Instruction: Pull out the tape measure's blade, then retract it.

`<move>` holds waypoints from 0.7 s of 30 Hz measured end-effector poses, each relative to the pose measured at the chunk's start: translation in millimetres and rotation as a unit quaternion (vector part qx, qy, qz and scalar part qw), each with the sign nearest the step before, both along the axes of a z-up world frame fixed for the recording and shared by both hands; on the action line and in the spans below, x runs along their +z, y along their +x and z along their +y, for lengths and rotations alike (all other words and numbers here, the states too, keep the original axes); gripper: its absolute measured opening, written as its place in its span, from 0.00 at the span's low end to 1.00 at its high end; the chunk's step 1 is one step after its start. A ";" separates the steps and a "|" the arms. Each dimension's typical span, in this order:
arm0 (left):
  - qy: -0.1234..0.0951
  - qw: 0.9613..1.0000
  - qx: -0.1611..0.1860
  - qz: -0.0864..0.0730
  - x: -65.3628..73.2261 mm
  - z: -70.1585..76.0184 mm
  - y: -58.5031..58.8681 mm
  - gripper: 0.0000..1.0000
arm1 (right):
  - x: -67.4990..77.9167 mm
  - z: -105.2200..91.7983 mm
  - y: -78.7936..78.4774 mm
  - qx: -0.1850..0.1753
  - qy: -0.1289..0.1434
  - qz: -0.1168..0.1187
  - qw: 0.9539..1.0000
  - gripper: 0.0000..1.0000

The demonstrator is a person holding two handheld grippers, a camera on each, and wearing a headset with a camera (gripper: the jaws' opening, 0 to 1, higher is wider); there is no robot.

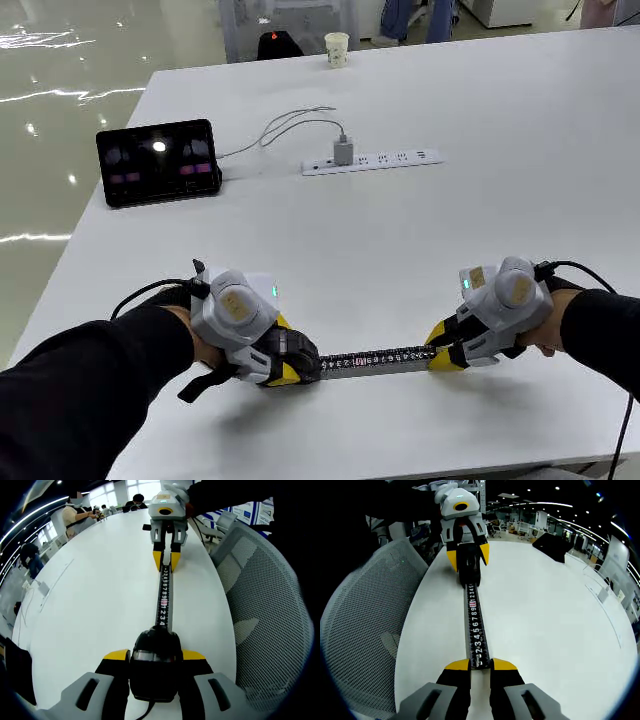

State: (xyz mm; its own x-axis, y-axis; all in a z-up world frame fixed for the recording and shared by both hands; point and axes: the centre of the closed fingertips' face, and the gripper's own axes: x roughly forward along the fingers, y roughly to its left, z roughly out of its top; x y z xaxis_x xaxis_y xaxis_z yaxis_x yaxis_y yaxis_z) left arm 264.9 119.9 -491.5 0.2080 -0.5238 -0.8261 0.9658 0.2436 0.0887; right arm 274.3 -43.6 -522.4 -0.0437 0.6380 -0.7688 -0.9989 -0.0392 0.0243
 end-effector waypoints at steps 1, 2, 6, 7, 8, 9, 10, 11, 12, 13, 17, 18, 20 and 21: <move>0.000 1.000 0.000 0.000 0.0 0.0 0.0 0.31 | 0.1 -0.8 -0.4 -0.001 0.000 0.000 1.000 0.10; 0.000 1.000 0.000 0.000 0.1 0.0 0.0 0.31 | 0.1 -1.4 -0.6 -0.001 0.000 0.001 1.000 0.10; 0.000 1.000 0.000 0.001 0.3 -0.5 -0.5 0.31 | 0.8 -5.4 -0.2 -0.001 -0.002 -0.001 1.000 0.10; 0.000 1.000 0.000 0.001 0.3 -0.6 -0.6 0.31 | 1.3 -6.3 -0.1 -0.001 -0.002 -0.001 1.000 0.10; 0.000 1.000 0.000 0.000 0.4 -0.6 -0.6 0.31 | 1.8 -7.9 0.1 -0.002 -0.002 0.000 1.000 0.10; 0.000 1.000 0.000 0.000 0.4 -0.6 -0.5 0.31 | 2.2 -9.1 0.1 -0.003 -0.002 0.000 1.000 0.10; 0.000 1.000 0.000 0.000 0.4 -0.4 -0.4 0.31 | 2.1 -9.9 0.3 -0.004 -0.001 0.000 1.000 0.10; 0.000 1.000 0.001 0.000 0.4 -0.3 -0.3 0.31 | 2.0 -10.6 0.2 -0.005 -0.002 0.001 1.000 0.10; 0.000 1.000 0.001 0.000 0.4 -0.3 -0.3 0.31 | 2.1 -11.2 -0.1 -0.005 -0.002 0.000 1.000 0.10; 0.000 1.000 0.000 0.000 0.3 -0.2 -0.4 0.31 | 2.6 -12.3 -0.2 -0.005 -0.003 0.001 1.000 0.10; 0.000 1.000 0.000 0.000 0.1 -0.2 -0.1 0.31 | 2.7 -14.5 0.4 -0.005 -0.004 0.000 1.000 0.10; 0.000 1.000 0.000 0.000 0.0 -0.1 -0.1 0.31 | 2.8 -14.7 0.8 -0.006 -0.004 0.001 1.000 0.10; 0.000 1.000 0.001 0.000 -0.2 0.3 -0.1 0.31 | 3.1 -16.0 0.8 -0.006 -0.004 0.000 1.000 0.10; 0.000 1.000 0.001 0.000 -0.2 0.4 -0.1 0.31 | 3.2 -16.5 1.0 -0.006 -0.004 0.000 1.000 0.10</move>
